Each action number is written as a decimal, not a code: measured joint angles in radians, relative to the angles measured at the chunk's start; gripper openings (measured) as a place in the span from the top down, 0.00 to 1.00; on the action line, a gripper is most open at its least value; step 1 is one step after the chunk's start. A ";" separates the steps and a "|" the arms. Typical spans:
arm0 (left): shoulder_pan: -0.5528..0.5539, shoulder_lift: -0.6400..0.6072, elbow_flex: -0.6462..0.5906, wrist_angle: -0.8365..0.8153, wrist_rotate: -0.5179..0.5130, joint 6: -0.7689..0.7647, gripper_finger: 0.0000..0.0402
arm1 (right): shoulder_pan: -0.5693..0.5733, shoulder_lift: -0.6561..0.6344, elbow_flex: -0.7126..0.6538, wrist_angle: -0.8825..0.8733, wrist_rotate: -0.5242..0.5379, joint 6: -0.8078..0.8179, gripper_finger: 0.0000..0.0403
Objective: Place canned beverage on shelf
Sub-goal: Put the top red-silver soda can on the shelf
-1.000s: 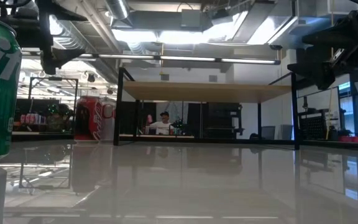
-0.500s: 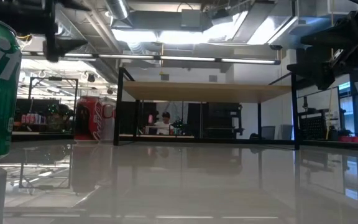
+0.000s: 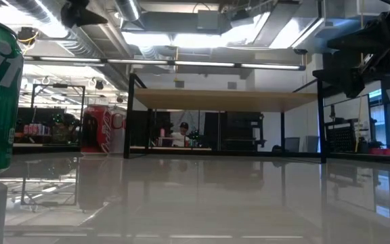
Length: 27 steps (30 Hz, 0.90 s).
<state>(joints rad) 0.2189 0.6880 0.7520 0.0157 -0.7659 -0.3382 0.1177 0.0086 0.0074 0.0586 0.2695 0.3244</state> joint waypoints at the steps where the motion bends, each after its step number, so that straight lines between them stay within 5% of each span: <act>1: 0.025 0.021 0.039 -0.050 0.012 0.000 0.03 | 0.000 0.000 0.000 0.000 0.000 0.000 0.05; 10: 0.336 0.229 0.271 -0.383 0.347 -0.079 0.03 | 0.000 0.000 0.000 0.000 0.000 0.000 0.05; 20: 0.660 0.457 0.348 -0.534 0.760 -0.040 0.03 | 0.000 0.000 0.000 0.000 0.000 0.000 0.05; 27: 0.739 0.519 0.348 -0.610 0.793 0.108 0.03 | 0.000 0.000 0.000 0.000 -0.001 0.000 0.05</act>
<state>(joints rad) 0.9581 1.2069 1.1004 -0.5940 0.0273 -0.2299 0.1177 0.0086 0.0074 0.0582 0.2687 0.3248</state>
